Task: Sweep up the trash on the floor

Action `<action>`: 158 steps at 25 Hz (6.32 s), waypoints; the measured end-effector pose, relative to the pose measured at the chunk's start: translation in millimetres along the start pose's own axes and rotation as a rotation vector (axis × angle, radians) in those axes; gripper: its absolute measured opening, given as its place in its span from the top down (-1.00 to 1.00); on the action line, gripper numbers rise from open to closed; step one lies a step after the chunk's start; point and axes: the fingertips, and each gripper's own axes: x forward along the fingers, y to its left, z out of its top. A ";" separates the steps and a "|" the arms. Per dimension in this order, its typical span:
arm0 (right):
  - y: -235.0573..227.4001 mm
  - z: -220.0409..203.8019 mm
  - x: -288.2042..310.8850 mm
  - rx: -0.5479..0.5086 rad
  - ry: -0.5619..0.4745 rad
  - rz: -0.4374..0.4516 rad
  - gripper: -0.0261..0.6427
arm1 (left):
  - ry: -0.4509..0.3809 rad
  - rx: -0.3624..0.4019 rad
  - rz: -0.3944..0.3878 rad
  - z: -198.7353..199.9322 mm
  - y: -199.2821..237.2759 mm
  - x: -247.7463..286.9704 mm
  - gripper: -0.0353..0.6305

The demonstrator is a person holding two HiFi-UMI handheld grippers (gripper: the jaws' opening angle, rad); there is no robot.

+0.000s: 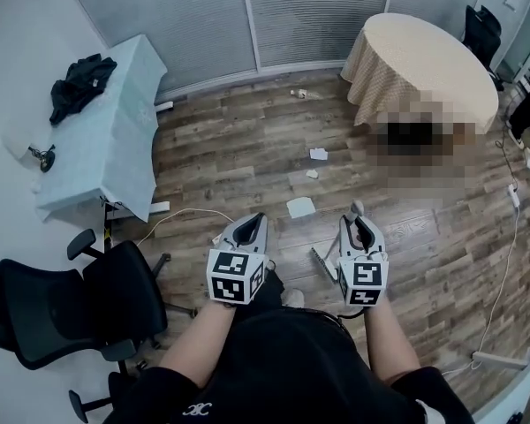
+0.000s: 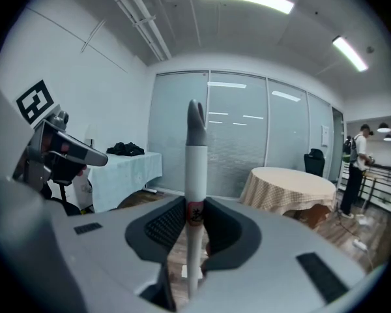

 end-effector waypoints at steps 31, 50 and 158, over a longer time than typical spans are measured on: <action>5.0 -7.0 305.7 -0.012 0.254 0.021 0.63 | 0.152 -0.112 -0.068 29.9 197.7 196.5 0.91; 76.9 80.6 547.7 -0.040 0.168 0.170 0.63 | 0.186 -0.239 0.096 42.9 336.7 227.4 0.91; -53.8 97.5 661.2 0.322 0.382 -0.538 0.62 | 0.278 0.028 -0.426 186.6 487.5 524.7 0.91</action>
